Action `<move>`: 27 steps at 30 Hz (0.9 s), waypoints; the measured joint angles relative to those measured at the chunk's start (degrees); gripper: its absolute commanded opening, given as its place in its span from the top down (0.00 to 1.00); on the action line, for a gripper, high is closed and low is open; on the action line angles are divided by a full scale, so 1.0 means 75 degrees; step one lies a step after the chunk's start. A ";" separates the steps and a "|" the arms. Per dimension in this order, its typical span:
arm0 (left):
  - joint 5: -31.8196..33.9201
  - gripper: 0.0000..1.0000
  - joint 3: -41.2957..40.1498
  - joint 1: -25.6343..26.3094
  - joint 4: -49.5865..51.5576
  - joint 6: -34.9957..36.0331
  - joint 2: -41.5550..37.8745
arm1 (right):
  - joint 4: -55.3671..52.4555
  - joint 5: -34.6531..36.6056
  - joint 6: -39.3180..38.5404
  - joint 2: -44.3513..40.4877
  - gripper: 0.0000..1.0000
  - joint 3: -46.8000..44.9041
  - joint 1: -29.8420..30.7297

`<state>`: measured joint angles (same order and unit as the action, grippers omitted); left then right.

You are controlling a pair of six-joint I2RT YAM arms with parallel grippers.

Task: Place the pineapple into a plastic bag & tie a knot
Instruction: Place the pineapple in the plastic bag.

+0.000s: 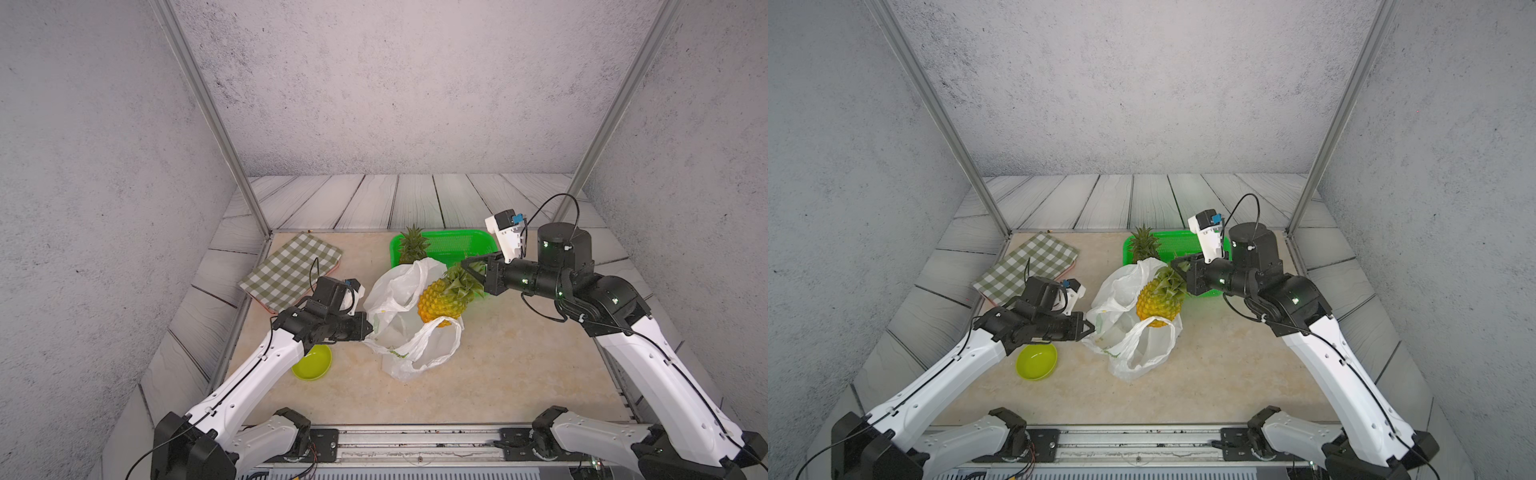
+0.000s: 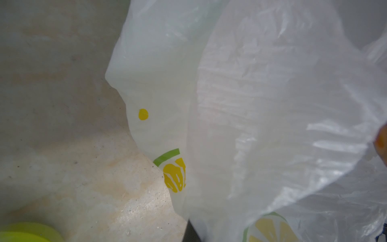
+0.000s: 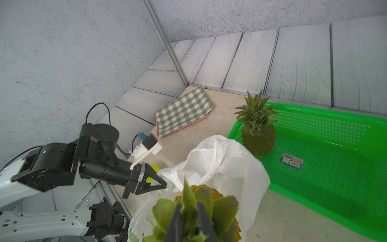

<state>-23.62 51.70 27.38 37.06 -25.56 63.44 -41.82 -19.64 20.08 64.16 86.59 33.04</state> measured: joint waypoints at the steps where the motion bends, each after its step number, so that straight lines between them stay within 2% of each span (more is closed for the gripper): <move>1: 0.0000 1.00 0.0000 0.0000 -0.0003 -0.0009 0.0009 | 0.0020 -0.0061 0.0009 -0.0099 1.00 -0.0157 0.0067; 7: -0.0012 1.00 0.0000 0.0000 -0.0012 -0.0055 0.0012 | 0.0181 -0.0230 0.0058 -0.0323 1.00 -0.0839 0.0417; 13: -0.0058 1.00 0.0000 0.0000 -0.0096 -0.0140 0.0020 | 0.0673 -0.0090 0.0090 -0.0015 1.00 -0.1107 0.0810; 22: -0.0146 1.00 0.0000 0.0000 -0.0189 -0.0201 0.0055 | 0.1582 0.0912 -0.0221 0.0941 1.00 -0.1256 0.1792; 27: -0.0012 1.00 0.0000 0.0000 -0.0122 -0.0189 0.0055 | 0.1693 0.1661 -0.0574 0.1169 1.00 -0.1795 0.2183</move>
<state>-23.70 51.70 27.38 36.14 -26.98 63.86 -29.12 -7.18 15.77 72.93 73.12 49.41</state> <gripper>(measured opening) 0.040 0.118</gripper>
